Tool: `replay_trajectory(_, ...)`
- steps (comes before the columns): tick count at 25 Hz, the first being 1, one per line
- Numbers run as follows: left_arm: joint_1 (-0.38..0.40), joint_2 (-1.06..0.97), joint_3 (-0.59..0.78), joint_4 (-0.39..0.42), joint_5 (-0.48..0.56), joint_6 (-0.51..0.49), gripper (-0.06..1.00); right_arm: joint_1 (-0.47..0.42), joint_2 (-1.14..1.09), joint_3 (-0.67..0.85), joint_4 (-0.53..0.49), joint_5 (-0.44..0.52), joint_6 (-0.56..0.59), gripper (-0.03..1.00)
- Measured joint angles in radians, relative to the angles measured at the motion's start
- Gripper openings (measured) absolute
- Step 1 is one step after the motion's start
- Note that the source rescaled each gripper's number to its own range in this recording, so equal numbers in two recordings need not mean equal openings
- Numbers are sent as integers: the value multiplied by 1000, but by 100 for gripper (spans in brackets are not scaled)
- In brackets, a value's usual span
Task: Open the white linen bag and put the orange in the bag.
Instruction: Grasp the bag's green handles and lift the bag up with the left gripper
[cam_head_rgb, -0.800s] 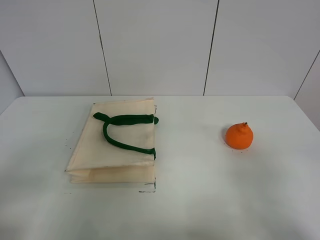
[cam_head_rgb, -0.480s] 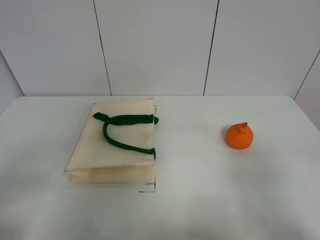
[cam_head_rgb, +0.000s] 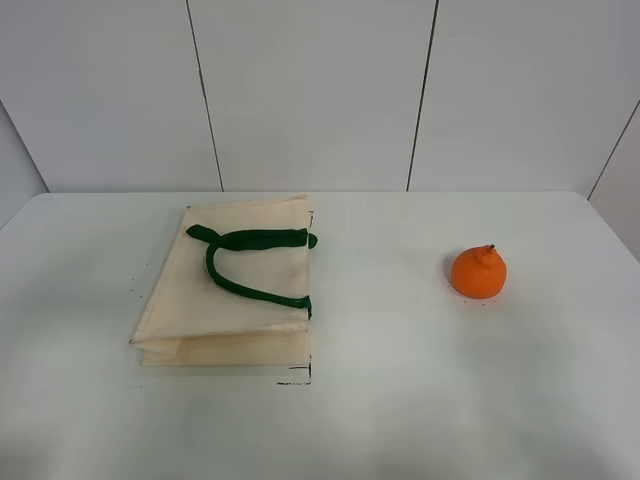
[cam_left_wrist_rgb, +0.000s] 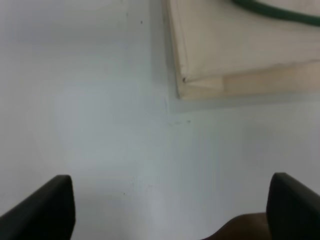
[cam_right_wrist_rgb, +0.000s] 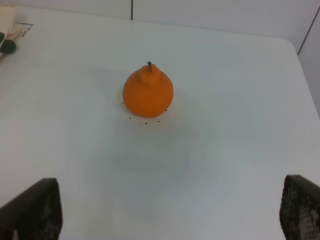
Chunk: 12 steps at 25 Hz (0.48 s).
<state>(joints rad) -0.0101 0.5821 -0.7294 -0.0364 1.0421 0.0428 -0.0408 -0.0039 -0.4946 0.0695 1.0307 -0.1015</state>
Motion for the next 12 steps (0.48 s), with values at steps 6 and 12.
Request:
replay_trajectory(6, 0, 506, -212, 0, -113, -24, 100, 0, 0, 0, 0, 0, 0, 100)
replay_trajectory(12, 0, 970, -497, 0, -145, -33, 100, 0, 0, 0, 0, 0, 0, 100)
